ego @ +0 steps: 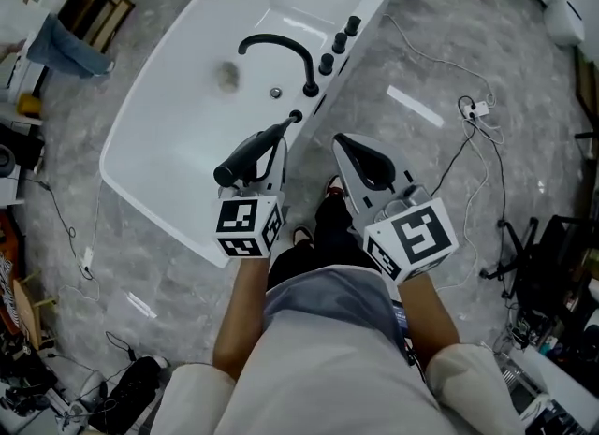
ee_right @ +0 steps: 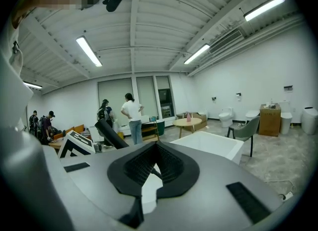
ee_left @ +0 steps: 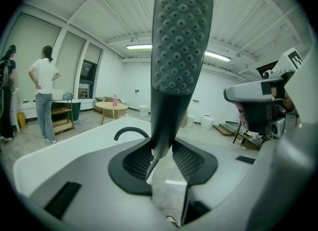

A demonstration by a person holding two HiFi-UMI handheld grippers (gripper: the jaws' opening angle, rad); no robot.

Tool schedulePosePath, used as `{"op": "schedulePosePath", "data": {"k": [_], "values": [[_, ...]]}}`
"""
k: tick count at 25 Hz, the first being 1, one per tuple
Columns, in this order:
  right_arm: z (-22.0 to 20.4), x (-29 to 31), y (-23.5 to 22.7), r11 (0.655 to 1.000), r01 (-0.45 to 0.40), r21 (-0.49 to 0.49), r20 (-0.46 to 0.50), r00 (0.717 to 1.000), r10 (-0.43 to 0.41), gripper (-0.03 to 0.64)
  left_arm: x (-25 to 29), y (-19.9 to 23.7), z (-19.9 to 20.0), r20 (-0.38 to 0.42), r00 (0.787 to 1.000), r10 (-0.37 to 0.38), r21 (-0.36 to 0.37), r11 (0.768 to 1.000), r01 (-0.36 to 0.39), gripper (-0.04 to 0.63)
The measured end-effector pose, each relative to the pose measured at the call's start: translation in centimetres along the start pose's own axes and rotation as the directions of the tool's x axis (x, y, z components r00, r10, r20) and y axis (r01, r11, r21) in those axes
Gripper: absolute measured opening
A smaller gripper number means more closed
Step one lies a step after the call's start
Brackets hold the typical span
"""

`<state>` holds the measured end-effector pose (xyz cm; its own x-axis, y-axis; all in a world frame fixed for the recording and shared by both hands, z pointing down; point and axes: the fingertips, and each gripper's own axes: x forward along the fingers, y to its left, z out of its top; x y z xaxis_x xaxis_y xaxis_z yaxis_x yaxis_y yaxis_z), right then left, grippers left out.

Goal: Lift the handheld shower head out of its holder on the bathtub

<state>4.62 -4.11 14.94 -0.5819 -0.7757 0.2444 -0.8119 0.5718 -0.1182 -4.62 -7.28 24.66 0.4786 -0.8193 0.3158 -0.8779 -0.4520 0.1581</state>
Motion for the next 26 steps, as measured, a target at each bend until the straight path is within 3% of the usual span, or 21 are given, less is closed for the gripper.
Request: {"op": "schedulePosePath", "data": {"k": [13, 26], "values": [[1.3, -3.7, 3.5, 0.996, 0.073, -0.042, 0.023, 0.997, -0.072, 0.018, -5.4, -2.2, 1.4, 0.044, 0.996, -0.075, 0.042, 0.996, 0.073, 0.137], [1.7, -7.3, 6.1, 0.988, 0.133, -0.078, 0.055, 0.990, -0.129, 0.018, -8.9, -2.6, 1.8, 0.087, 0.992, -0.088, 0.059, 0.995, 0.083, 0.137]]}}
